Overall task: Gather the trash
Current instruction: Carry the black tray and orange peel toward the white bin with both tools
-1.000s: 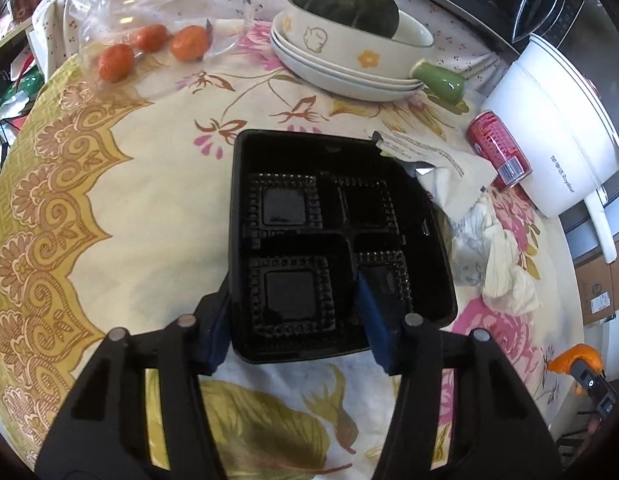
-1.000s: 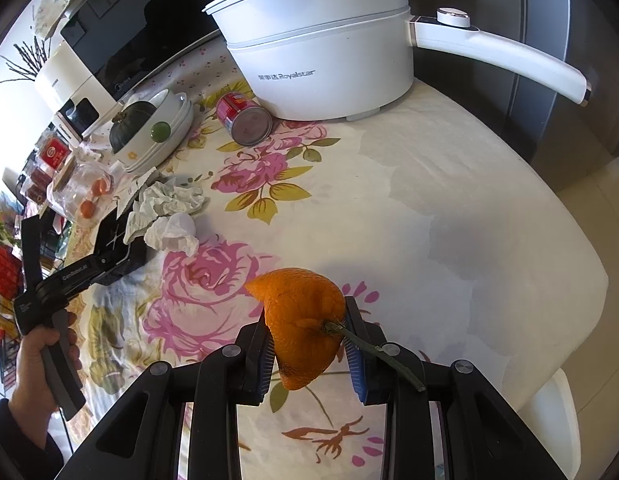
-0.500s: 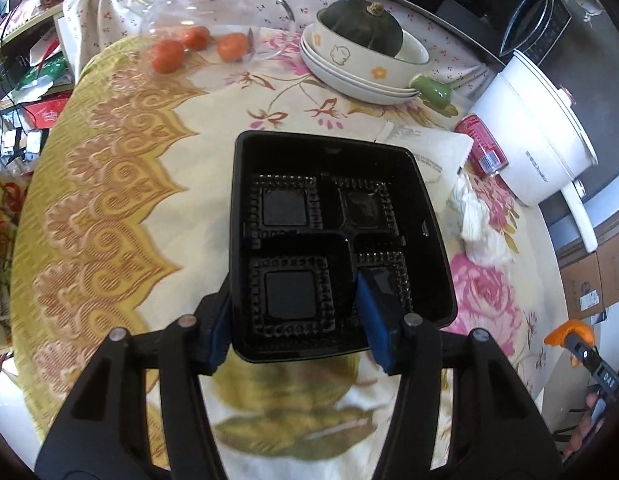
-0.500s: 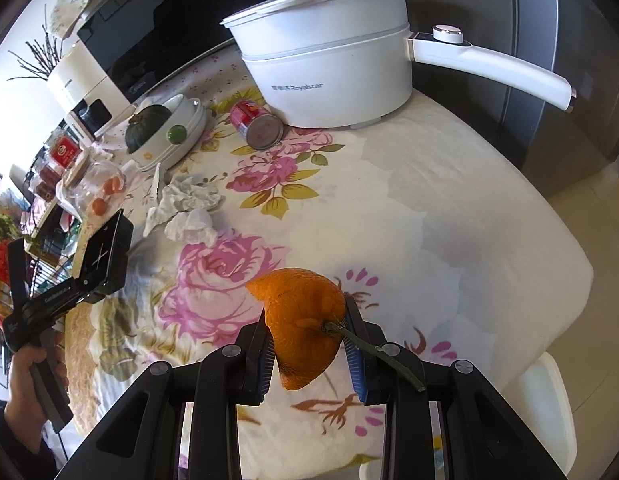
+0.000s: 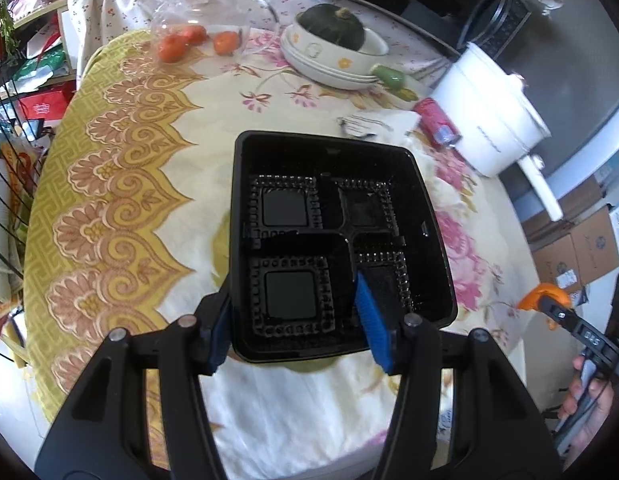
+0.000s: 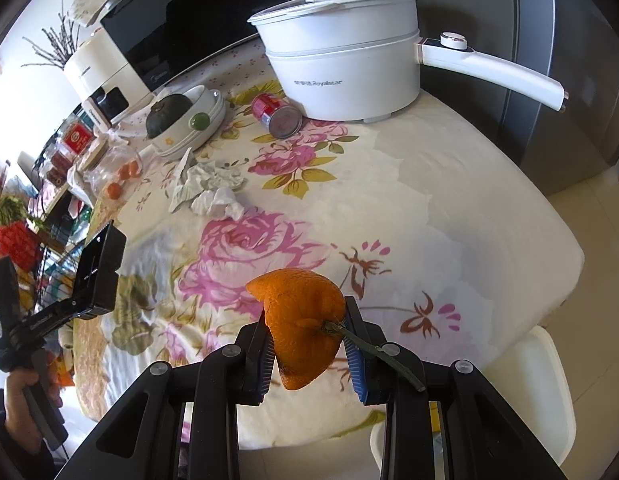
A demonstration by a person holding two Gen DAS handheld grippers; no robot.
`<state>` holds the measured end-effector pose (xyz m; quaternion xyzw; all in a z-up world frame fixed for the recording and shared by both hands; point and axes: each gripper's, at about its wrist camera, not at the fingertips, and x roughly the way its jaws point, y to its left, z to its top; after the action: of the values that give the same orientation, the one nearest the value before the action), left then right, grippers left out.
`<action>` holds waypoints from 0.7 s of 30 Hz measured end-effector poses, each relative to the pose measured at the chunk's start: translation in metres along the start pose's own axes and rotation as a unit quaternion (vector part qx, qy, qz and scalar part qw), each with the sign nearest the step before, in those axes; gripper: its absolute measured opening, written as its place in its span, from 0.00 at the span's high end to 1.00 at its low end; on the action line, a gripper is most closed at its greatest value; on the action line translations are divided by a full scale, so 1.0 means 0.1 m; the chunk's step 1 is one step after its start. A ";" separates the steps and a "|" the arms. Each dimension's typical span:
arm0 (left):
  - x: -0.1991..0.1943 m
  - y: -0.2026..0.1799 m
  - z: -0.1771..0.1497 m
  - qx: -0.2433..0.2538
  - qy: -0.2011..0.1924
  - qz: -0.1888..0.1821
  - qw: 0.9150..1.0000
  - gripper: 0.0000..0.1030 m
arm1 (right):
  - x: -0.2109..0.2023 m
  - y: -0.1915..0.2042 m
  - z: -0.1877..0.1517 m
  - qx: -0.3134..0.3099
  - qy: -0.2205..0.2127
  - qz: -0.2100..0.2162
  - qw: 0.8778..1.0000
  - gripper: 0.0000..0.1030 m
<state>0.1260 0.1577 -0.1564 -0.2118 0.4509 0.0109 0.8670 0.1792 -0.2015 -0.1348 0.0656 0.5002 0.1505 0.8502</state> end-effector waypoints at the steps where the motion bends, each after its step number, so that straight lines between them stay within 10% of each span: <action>1: -0.01 -0.03 -0.02 0.002 0.001 -0.004 1.000 0.44 | -0.01 0.01 -0.02 -0.003 0.001 -0.001 1.000 0.69; 21: 0.05 -1.09 -0.45 0.116 0.029 -0.087 0.989 0.44 | -0.33 -0.39 -0.40 -0.010 0.016 -0.031 0.999 0.69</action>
<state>0.1167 0.0408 -0.1448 -0.1479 0.4541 -0.1232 0.8699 0.1371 -0.2503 -0.1368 0.0396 0.5142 0.1303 0.8468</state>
